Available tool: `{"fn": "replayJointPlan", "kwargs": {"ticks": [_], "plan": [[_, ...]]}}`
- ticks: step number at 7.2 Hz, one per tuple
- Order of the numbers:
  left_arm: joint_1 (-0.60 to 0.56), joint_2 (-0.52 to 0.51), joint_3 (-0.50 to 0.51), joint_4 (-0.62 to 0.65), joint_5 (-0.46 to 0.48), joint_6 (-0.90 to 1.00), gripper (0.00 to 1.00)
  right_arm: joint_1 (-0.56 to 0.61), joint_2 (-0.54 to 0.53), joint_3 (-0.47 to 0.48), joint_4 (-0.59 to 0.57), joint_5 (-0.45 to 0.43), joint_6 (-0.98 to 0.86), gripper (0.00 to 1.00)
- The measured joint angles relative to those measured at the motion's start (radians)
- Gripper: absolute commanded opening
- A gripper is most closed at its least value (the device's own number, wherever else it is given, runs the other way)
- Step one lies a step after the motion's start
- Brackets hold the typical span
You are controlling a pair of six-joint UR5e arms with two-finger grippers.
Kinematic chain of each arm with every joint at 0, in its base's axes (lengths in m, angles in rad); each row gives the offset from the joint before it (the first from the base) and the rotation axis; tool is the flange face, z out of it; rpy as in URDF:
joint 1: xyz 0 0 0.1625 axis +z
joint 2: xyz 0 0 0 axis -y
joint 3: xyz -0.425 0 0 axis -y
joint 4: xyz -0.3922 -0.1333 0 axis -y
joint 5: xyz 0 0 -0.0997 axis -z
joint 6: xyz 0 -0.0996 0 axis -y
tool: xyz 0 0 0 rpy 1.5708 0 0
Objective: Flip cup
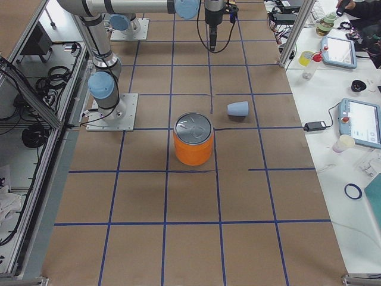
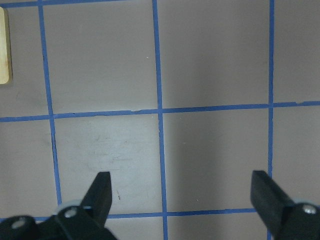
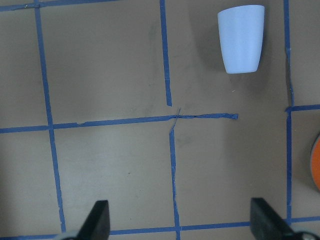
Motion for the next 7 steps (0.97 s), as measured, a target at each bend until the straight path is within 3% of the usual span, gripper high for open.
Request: {"fn": "replayJointPlan", "kwargs": {"ticks": [4, 7], "plan": [[0.000, 0.000, -0.001, -0.001, 0.000, 0.001, 1.00, -0.101, 0.026, 0.003, -0.019, 0.018, -0.013, 1.00], [0.000, 0.000, -0.001, 0.000, 0.000, 0.000, 1.00, -0.170, 0.135, 0.016, -0.190, 0.014, -0.145, 1.00]]}}
